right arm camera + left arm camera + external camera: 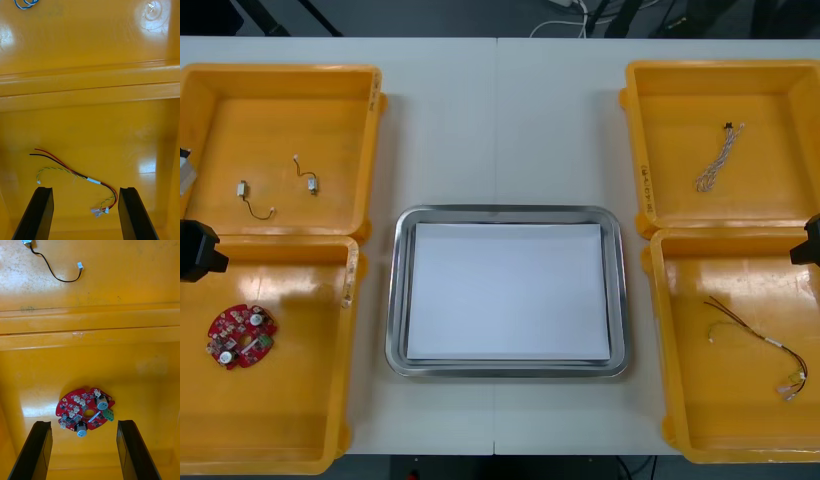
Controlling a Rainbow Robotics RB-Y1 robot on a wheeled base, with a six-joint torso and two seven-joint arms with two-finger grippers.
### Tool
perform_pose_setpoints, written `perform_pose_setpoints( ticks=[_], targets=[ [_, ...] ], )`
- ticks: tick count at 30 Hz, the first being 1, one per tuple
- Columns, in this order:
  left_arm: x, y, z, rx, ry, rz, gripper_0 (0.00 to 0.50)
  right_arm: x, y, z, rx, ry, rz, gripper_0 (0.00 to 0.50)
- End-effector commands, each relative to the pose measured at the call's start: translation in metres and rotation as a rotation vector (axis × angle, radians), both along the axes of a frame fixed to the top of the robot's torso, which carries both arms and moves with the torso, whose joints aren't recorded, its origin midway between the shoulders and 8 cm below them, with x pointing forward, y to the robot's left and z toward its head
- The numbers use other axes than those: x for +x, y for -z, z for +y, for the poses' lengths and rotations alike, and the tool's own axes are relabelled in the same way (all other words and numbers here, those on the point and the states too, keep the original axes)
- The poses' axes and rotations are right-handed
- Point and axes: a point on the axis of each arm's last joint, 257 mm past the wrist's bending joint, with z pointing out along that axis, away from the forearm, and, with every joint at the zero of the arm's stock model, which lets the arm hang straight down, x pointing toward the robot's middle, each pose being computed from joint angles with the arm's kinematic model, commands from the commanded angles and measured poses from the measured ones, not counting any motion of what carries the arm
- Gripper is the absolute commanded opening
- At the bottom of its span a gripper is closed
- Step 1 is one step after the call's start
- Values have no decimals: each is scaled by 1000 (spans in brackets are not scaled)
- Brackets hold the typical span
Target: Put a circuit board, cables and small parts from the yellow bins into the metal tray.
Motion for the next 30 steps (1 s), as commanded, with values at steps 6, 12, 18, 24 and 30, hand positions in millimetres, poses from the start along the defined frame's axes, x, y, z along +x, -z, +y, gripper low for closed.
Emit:
perform_pose_setpoints(
  ticks=[6, 12, 18, 24, 30],
  targets=[
    [-8, -3, 14, 68, 60, 7, 500, 2, -11, 1, -5, -28, -32, 500],
    [-4, -10, 16, 71, 46, -5, 500, 5, -16, 2, 0, -29, -47, 500],
    [-4, -13, 18, 65, 19, -10, 500, 9, -30, 6, -18, -45, -87, 500],
    [-4, -17, 18, 41, -43, -19, 500, 5, -23, 9, -9, -52, -77, 500],
    [-4, -24, 14, 16, -97, -33, 500, -2, -13, 10, -6, -57, -61, 500]
  ],
)
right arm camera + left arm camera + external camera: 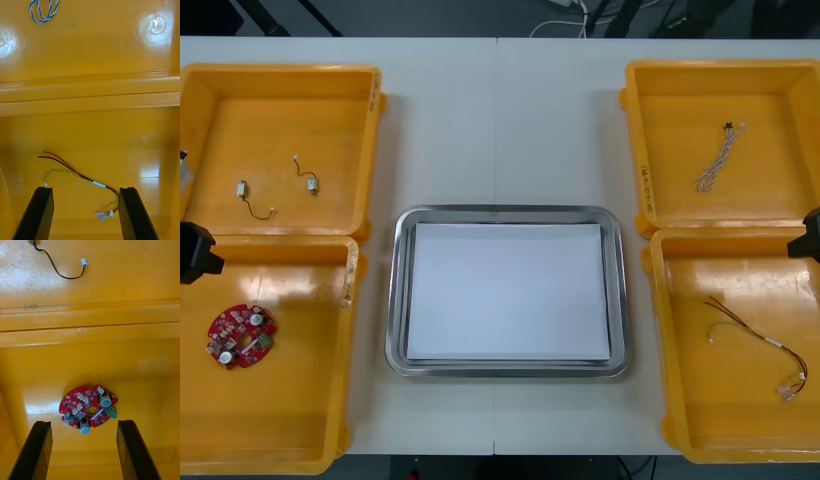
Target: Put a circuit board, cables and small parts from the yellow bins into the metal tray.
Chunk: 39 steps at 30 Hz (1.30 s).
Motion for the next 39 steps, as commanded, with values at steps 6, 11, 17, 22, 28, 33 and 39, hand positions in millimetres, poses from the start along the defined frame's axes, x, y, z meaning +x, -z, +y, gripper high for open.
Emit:
perform_pose_setpoints(
  ticks=[6, 11, 17, 22, 28, 33, 39],
  targets=[
    [-2, -26, 4, -36, -166, -55, 500, -13, 5, 2, -14, -46, -12, 500],
    [-2, -29, -1, -68, -212, -65, 500, -20, 16, 2, -6, -49, -4, 500],
    [-7, -24, -6, -118, -298, -63, 500, -30, 34, 2, 12, -44, -12, 500],
    [-13, -18, -6, -151, -384, -63, 500, -39, 47, 1, 26, -41, -7, 500],
    [-16, -10, -12, -200, -458, -55, 500, -47, 55, 4, 21, -78, 10, 500],
    [-16, -3, -15, -229, -504, -52, 500, -53, 65, 3, 26, -92, 5, 500],
    [-24, 13, -14, -240, -550, -29, 500, -57, 75, 0, 22, -106, -19, 500]
  ],
)
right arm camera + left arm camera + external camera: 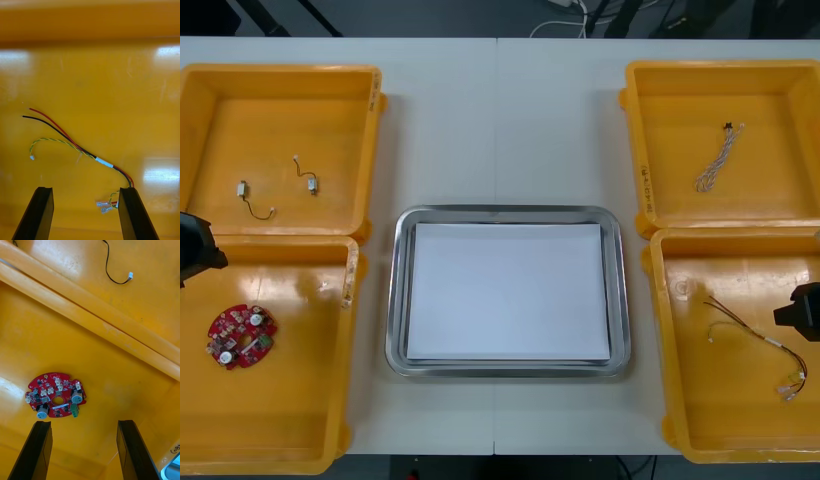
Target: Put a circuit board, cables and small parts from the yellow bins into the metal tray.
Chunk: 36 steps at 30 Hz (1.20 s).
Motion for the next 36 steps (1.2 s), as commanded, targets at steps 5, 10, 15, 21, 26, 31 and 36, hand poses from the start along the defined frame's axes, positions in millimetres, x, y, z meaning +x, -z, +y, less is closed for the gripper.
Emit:
perform_pose_setpoints(
  ticks=[5, 10, 15, 21, 26, 31, 36],
  targets=[
    [-18, 28, -7, -43, -42, 30, 500, -8, 5, -7, -32, -59, -42, 500],
    [-21, 38, -15, -75, -54, 38, 500, -6, 13, -18, -74, -127, -69, 500],
    [-21, 52, -22, -88, -58, 35, 500, -1, 19, -29, -105, -180, -88, 500],
    [-24, 66, -25, -90, -65, 34, 500, 3, 27, -37, -133, -237, -106, 500],
    [-27, 77, -30, -91, -57, 40, 500, 9, 40, -31, -134, -278, -131, 500],
    [-29, 84, -32, -87, -57, 43, 500, 16, 54, -16, -123, -299, -169, 500],
    [-28, 94, -33, -83, -57, 47, 500, 15, 60, -8, -120, -324, -173, 500]
  ],
)
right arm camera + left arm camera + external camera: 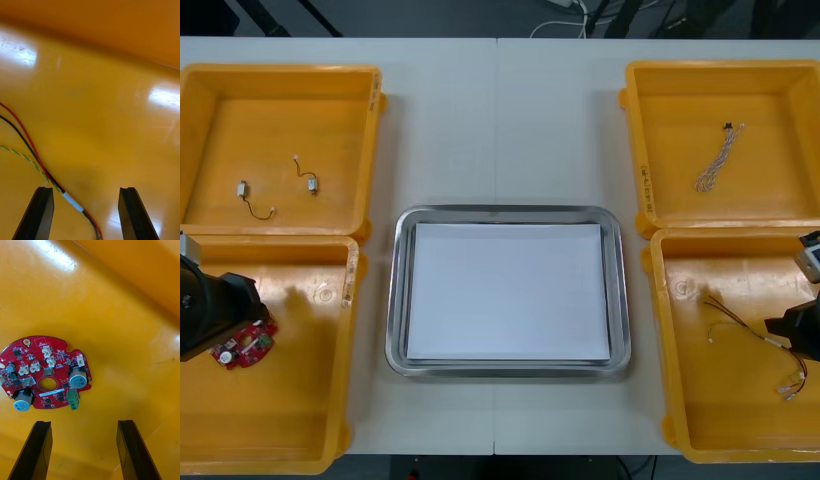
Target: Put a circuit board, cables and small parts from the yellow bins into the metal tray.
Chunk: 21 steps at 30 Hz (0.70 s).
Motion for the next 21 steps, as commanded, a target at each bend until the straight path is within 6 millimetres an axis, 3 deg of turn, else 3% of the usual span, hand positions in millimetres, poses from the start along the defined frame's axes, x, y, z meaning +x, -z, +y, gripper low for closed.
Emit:
perform_pose_setpoints(
  ticks=[1, 9, 21],
  targets=[
    [-3, 13, -7, -25, -51, -1, 500, -10, 15, 9, -13, -45, 19, 500],
    [3, 25, -2, -19, -60, -1, 500, -10, 16, 8, -79, -132, 4, 500],
    [5, 46, -1, -12, -60, 6, 500, -12, 27, -5, -97, -131, 11, 500]
  ],
)
